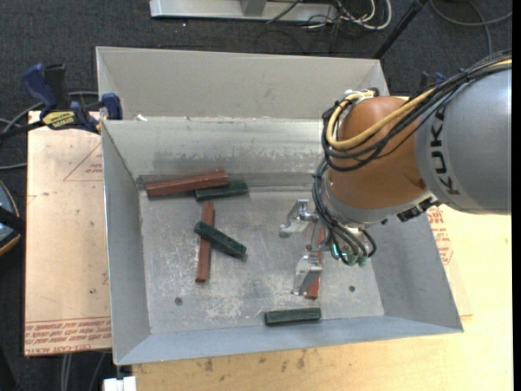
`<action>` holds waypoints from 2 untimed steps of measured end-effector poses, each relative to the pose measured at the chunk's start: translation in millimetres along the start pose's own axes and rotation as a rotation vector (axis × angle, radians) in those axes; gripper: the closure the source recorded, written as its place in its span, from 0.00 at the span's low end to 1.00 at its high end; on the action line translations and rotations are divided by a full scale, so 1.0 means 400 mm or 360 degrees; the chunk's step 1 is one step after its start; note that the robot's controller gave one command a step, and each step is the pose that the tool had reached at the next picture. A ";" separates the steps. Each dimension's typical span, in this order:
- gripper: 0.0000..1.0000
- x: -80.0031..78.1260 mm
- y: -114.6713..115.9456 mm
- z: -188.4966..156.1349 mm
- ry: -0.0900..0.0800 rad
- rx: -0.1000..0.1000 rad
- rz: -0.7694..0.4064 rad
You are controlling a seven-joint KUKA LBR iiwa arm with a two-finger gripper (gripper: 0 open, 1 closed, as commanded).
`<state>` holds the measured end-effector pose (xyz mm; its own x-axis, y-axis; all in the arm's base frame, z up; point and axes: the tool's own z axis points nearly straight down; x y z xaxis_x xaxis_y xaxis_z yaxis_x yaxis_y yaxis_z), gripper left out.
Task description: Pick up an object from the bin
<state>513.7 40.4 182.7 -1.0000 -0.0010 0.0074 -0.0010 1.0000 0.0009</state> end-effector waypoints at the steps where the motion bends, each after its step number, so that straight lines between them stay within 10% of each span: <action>1: 0.00 -0.004 -0.001 -0.009 -0.0012 0.0000 0.0002; 2: 0.00 -0.051 0.177 0.175 -0.0022 -0.0003 0.0092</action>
Offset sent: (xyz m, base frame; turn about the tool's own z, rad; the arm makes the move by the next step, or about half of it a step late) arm 0.0260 0.1087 -0.1127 0.0836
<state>533.5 111.3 112.4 -0.9984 0.0570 -0.0061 0.0570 0.9984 0.0028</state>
